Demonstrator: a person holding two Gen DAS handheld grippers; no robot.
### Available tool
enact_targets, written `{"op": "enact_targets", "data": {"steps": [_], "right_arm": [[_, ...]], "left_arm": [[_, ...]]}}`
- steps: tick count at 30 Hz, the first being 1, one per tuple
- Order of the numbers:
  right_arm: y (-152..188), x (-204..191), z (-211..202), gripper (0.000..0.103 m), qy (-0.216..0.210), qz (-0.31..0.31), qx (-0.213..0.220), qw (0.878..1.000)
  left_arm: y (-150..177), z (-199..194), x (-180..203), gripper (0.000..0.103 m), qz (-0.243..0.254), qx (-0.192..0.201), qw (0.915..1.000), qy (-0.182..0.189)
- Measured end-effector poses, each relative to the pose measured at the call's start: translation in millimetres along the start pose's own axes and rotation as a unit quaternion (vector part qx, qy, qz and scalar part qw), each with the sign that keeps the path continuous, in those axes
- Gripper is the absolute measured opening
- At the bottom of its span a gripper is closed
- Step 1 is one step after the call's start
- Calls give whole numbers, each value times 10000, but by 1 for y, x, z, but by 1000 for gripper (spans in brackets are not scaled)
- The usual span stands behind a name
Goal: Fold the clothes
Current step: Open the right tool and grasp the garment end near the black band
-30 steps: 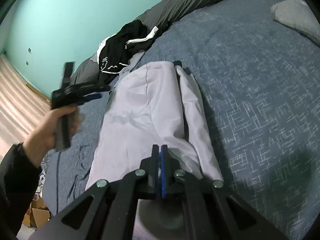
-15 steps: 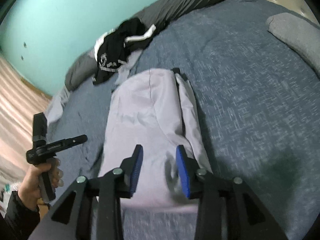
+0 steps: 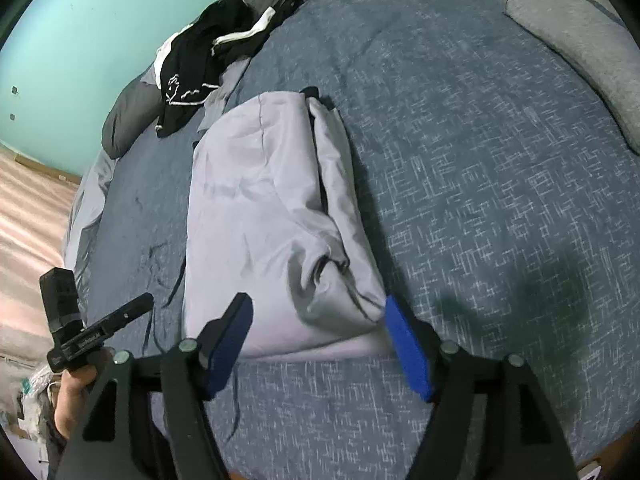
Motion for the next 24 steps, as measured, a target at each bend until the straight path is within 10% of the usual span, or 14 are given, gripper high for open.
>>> {"op": "enact_targets", "data": {"steps": [24], "right_arm": [[-22,22,77,82,-335,-157,-891,9953]], "left_arm": [[22,58,-6,74,-741,-190,9957,531]]}}
Point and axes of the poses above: each gripper's, at about its wrist camera, not at the fingertips, and z roughly the way its jaws point, x to its right, y to its underside, the point moved 5 cm from there along z, roughly the way its jaws point, and after that the axes turned 6 degrees about z, right-handed, at the moved point
